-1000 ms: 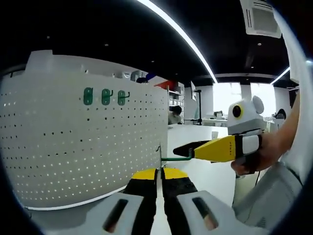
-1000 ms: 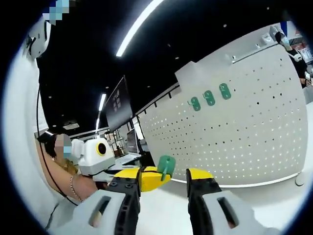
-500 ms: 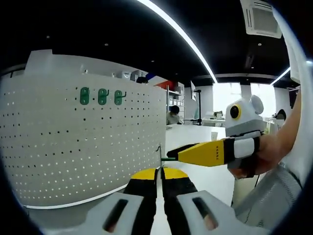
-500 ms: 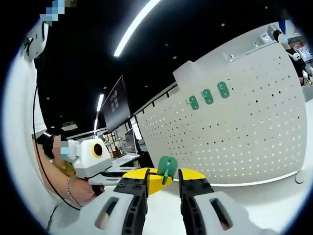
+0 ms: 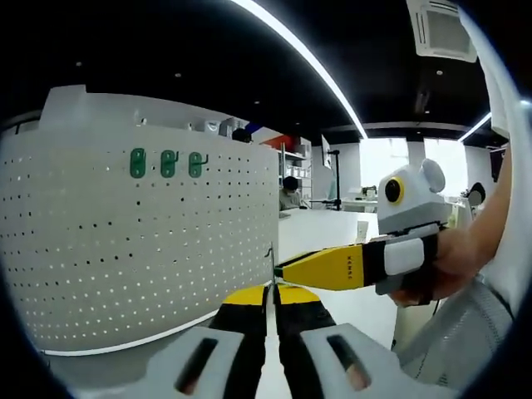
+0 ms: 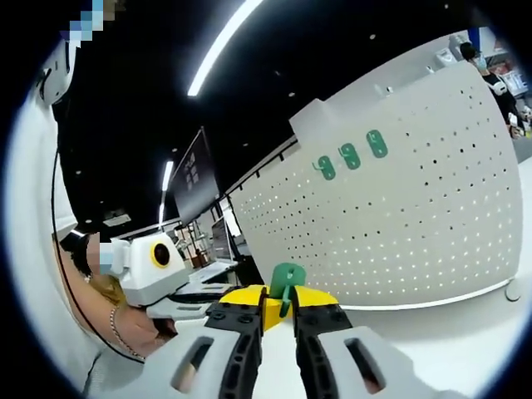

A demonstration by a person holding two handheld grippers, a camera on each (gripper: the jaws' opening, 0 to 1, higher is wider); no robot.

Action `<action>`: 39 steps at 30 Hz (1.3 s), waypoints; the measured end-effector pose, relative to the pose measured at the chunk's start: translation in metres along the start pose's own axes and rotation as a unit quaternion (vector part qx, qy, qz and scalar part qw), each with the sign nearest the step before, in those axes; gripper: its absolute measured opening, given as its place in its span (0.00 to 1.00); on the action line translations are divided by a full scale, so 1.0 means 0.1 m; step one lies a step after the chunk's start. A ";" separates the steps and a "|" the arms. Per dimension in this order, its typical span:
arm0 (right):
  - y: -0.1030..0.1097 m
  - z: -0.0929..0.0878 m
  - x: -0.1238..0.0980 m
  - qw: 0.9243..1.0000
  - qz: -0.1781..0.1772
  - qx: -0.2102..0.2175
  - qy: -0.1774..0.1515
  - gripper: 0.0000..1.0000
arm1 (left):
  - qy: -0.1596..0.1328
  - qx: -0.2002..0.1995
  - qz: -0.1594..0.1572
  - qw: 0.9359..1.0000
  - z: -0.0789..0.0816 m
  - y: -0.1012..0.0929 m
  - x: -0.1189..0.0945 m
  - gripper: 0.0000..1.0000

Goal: Insert the hook assembly into the mounting plate slot until the hook locks in place.

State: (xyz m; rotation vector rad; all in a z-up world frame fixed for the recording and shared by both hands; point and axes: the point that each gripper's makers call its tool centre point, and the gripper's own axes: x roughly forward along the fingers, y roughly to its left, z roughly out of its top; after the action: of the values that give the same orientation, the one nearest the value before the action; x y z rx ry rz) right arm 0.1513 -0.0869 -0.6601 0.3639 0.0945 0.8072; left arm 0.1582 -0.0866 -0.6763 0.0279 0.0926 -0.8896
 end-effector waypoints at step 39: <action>-0.12 0.01 0.02 0.997 -0.038 0.062 -0.007 0.00 | 0.001 -0.009 0.009 1.000 -0.04 0.02 0.04 0.04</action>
State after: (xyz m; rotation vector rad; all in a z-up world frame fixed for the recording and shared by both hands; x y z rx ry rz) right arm 0.1607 -0.0936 -0.6633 0.4803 0.1449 0.7246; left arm 0.1621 -0.0887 -0.6805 0.0132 0.1018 -0.8702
